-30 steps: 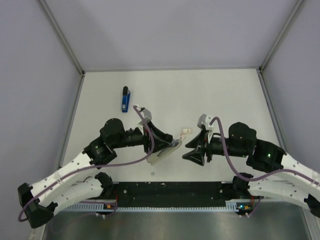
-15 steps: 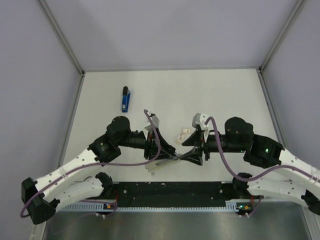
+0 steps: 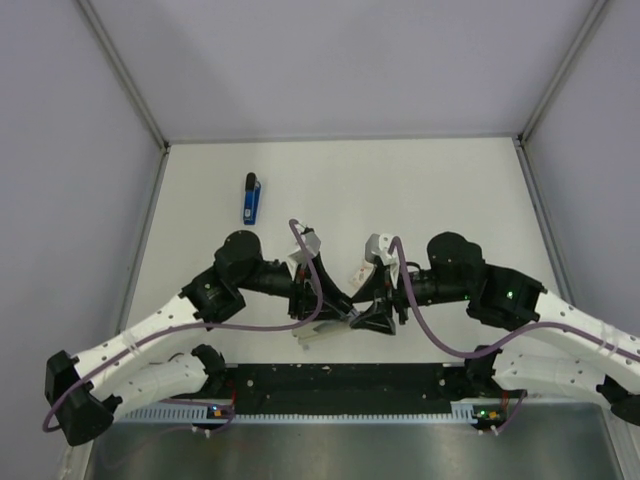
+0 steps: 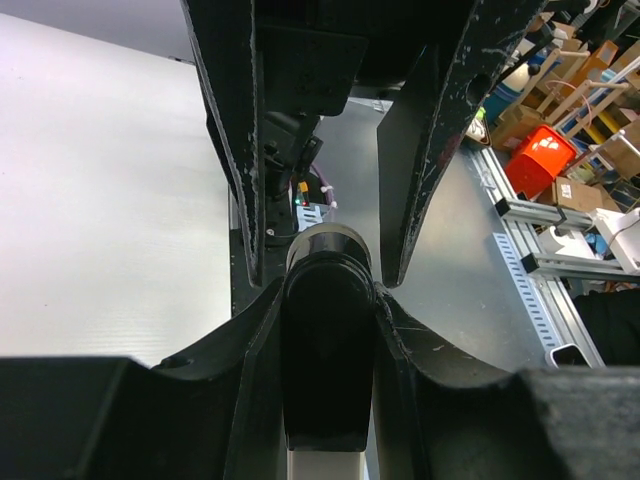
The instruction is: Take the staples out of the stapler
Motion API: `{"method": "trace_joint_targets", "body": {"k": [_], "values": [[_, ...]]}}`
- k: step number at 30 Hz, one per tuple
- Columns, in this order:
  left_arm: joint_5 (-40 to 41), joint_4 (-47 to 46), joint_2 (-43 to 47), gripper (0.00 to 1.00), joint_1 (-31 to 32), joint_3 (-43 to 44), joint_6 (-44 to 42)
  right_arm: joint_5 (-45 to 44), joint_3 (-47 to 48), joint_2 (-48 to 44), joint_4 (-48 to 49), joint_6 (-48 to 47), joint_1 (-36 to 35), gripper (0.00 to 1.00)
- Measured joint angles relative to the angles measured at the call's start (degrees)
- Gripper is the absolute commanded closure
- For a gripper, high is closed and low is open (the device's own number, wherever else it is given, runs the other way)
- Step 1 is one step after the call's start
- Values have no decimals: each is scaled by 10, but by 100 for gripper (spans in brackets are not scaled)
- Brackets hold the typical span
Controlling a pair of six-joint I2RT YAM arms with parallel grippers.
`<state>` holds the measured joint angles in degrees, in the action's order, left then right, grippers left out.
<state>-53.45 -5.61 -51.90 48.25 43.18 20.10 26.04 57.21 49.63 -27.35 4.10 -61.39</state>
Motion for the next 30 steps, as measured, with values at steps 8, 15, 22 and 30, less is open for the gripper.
{"method": "trace_joint_targets", "body": {"k": [8,15,22,30], "values": [[-22,-13,-11,100,0,0,16,19,-15,12,21,5,0,77],[-21,-12,-7,100,-1,0,28,16,-29,8,39,28,3,94],[6,-37,15,100,0,-19,59,23,-75,-12,109,56,5,98],[45,-68,38,100,2,-57,96,30,-132,-23,190,91,9,100]]}}
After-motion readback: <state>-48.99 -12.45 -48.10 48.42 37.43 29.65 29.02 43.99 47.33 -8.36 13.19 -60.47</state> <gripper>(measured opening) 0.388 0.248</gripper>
